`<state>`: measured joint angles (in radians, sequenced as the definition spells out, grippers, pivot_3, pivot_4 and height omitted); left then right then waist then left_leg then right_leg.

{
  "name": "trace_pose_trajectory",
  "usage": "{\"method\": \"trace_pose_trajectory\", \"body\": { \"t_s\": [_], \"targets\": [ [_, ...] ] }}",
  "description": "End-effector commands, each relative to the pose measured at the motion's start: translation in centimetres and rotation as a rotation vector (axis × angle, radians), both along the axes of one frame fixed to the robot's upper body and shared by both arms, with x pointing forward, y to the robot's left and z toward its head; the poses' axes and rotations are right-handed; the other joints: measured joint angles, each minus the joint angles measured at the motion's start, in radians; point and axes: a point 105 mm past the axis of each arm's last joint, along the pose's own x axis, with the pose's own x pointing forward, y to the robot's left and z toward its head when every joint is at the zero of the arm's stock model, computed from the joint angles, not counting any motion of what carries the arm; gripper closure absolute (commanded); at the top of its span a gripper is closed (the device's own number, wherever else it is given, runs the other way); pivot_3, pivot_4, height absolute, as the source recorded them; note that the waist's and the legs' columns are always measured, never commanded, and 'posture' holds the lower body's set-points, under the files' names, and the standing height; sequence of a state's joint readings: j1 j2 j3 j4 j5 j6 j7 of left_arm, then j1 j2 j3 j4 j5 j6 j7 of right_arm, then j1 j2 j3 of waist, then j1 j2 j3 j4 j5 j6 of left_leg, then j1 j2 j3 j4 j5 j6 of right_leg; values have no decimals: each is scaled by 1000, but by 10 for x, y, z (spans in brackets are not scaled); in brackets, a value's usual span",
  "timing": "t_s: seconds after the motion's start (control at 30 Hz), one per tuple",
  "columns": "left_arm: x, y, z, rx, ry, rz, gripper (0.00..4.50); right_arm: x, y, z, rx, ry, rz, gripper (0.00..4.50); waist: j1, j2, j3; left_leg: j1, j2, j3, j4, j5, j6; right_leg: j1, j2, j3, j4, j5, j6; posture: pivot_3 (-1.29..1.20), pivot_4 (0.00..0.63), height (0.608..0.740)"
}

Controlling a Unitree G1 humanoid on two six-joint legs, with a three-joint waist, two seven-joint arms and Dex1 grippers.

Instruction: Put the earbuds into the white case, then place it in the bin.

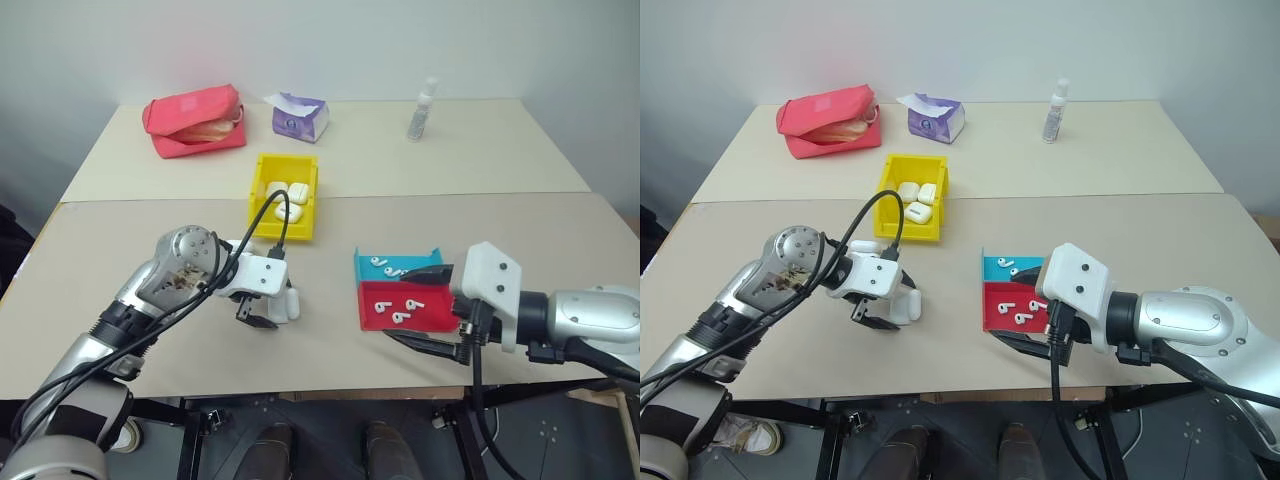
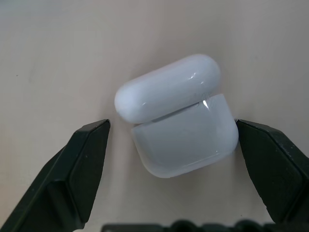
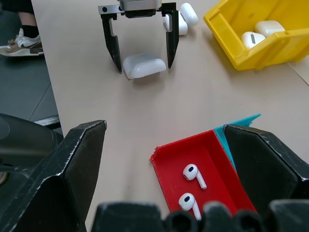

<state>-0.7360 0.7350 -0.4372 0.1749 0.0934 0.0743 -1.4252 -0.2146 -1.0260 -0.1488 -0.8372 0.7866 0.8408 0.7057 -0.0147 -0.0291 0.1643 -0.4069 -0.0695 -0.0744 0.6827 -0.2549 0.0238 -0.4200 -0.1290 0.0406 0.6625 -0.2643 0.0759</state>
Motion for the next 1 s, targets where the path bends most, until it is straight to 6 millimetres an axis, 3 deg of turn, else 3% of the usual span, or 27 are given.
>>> {"method": "trace_pose_trajectory", "body": {
  "t_s": [0.03,0.17,0.33,0.57,1.0],
  "targets": [
    [0,1,11,11,27,43,21,-2,2,7,3,-40,4,0,0,0,0,0,0,0,0,0,0,0,0,0,0,0,0,0,150,740],
    [-3,3,21,49,100,112,21,-2,2,6,6,-36,2,0,-1,0,0,-1,-1,0,0,0,0,0,0,0,0,0,0,0,150,740],
    [-11,-8,27,41,177,155,21,0,4,5,17,-37,-3,0,-1,0,0,-1,-1,0,0,0,0,0,0,-1,0,0,0,0,150,740],
    [-17,-4,16,95,191,185,21,-1,4,4,22,-38,-13,0,-3,0,0,-1,-1,0,0,0,0,0,0,-1,0,0,0,0,150,740],
    [-9,-9,6,85,148,266,21,-2,3,4,22,-40,-19,0,0,0,0,-1,-1,0,0,0,0,0,0,0,0,0,0,0,150,740]
  ]
}}
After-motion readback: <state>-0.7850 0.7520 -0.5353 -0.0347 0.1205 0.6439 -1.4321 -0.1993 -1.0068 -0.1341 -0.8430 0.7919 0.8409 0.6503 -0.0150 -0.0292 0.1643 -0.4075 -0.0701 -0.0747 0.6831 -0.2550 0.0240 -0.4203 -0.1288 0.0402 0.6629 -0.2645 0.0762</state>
